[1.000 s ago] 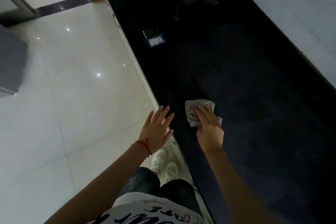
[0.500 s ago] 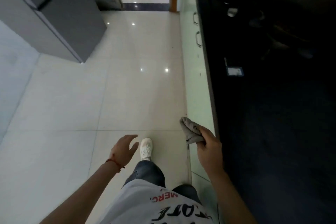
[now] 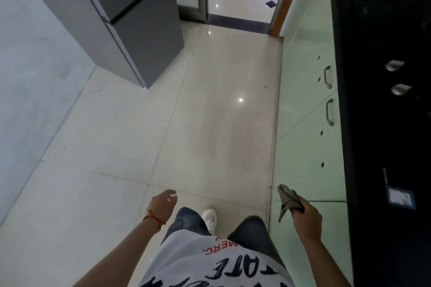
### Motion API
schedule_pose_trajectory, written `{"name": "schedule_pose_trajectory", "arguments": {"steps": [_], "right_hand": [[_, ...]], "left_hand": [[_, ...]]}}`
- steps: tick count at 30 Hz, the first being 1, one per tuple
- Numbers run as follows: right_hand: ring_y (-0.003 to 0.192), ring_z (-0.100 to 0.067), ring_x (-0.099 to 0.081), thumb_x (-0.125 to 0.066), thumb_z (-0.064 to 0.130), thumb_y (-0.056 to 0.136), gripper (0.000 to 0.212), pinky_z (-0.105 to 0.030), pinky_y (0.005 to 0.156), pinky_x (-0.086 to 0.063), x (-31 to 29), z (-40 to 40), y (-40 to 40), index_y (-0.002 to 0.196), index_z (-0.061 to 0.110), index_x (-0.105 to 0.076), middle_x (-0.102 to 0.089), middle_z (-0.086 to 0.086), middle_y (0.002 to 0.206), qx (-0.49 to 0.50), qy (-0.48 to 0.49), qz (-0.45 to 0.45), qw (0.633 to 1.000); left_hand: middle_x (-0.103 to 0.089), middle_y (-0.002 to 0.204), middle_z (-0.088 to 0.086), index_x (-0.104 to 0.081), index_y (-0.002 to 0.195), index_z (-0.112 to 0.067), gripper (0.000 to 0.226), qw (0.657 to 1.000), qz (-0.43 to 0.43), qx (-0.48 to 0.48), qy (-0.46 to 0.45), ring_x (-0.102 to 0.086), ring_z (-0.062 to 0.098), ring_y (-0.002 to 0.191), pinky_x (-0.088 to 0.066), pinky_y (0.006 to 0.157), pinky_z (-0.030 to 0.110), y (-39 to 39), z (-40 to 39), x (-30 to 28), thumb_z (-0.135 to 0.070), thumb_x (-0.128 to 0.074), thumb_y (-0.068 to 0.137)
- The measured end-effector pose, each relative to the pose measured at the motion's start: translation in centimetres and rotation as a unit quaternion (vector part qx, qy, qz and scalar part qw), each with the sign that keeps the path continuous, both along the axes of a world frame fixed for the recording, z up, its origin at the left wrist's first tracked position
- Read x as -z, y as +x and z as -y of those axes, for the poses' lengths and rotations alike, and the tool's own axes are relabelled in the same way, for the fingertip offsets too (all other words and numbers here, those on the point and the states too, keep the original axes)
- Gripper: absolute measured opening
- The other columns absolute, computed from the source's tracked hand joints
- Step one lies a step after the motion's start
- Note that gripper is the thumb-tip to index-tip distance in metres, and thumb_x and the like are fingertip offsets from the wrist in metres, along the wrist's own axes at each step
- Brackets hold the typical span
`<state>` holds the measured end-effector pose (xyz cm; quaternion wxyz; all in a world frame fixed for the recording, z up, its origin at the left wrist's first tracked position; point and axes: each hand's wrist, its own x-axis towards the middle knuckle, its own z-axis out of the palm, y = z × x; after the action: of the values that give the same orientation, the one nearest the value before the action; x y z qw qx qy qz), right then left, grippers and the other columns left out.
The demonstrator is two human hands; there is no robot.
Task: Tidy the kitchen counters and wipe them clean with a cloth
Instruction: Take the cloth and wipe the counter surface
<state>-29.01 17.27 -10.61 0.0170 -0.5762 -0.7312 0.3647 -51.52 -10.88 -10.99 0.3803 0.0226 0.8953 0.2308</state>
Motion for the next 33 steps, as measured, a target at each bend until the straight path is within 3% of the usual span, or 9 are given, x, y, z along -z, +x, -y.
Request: {"name": "schedule_pose_trajectory", "arguments": {"steps": [10, 13, 17, 23, 27, 33], "right_hand": [[0.099, -0.039, -0.063, -0.059, 0.006, 0.085, 0.029, -0.035, 0.082, -0.047, 3.0, -10.5, -8.8, 0.113, 0.005, -0.066, -0.069, -0.021, 0.108, 0.009, -0.054, 0.058, 0.997], [0.1, -0.036, -0.063, -0.058, 0.006, 0.086, 0.029, -0.035, 0.086, -0.048, 3.1, -15.8, -13.7, 0.114, 0.001, -0.064, -0.069, -0.02, 0.109, 0.005, -0.069, 0.049, 0.996], [0.097, -0.031, -0.064, -0.057, 0.008, 0.087, 0.03, -0.03, 0.082, -0.049, 2.2, -21.3, -21.1, 0.116, 0.008, -0.065, -0.07, -0.015, 0.109, -0.045, -0.091, 0.029, 0.994], [0.099, -0.024, -0.064, -0.058, 0.009, 0.086, 0.03, -0.026, 0.079, -0.046, 0.6, -28.7, -34.2, 0.113, 0.014, -0.067, -0.07, -0.009, 0.11, -0.074, -0.108, -0.027, 0.991], [0.086, -0.019, -0.06, -0.058, 0.01, 0.085, 0.03, -0.023, 0.071, -0.041, 0.9, -32.8, -42.1, 0.112, 0.016, -0.068, -0.071, -0.008, 0.108, -0.041, -0.115, -0.037, 0.992], [0.089, -0.02, -0.062, -0.061, 0.016, 0.084, 0.027, -0.025, 0.07, -0.042, 1.5, -37.7, -50.3, 0.108, 0.024, -0.07, -0.071, -0.005, 0.11, 0.063, -0.128, -0.046, 0.989]], "left_hand": [[-0.068, 0.108, 0.013, -0.063, 0.11, -0.008, 0.028, 0.999, 0.026, 0.032, 0.02, -0.061, 0.027, 0.1, -0.047, 0.08, 0.029, -13.8, -15.2, 1.1, -0.022, -0.048, 0.091], [-0.068, 0.108, 0.013, -0.064, 0.107, -0.008, 0.028, 0.999, 0.035, 0.035, 0.002, -0.062, 0.027, 0.099, -0.044, 0.077, 0.027, -18.1, -19.2, 1.6, -0.023, -0.047, 0.091], [-0.068, 0.111, 0.014, -0.064, 0.108, -0.006, 0.029, 0.998, 0.039, 0.035, -0.032, -0.06, 0.029, 0.105, -0.043, 0.09, 0.031, -23.0, -22.5, 1.7, -0.023, -0.046, 0.092], [-0.07, 0.098, 0.015, -0.066, 0.097, -0.003, 0.027, 0.998, 0.038, -0.039, -0.016, -0.063, 0.032, 0.094, -0.045, 0.085, 0.033, -31.5, -27.4, 1.4, -0.02, -0.046, 0.09], [-0.071, 0.097, 0.015, -0.067, 0.095, -0.003, 0.026, 0.998, 0.043, -0.033, -0.027, -0.063, 0.032, 0.095, -0.047, 0.087, 0.034, -38.6, -30.5, 2.5, -0.019, -0.047, 0.091], [-0.071, 0.095, 0.017, -0.067, 0.092, -0.004, 0.024, 0.998, 0.057, -0.006, -0.037, -0.064, 0.032, 0.093, -0.048, 0.084, 0.033, -52.0, -36.6, 3.2, -0.02, -0.049, 0.09]]}}
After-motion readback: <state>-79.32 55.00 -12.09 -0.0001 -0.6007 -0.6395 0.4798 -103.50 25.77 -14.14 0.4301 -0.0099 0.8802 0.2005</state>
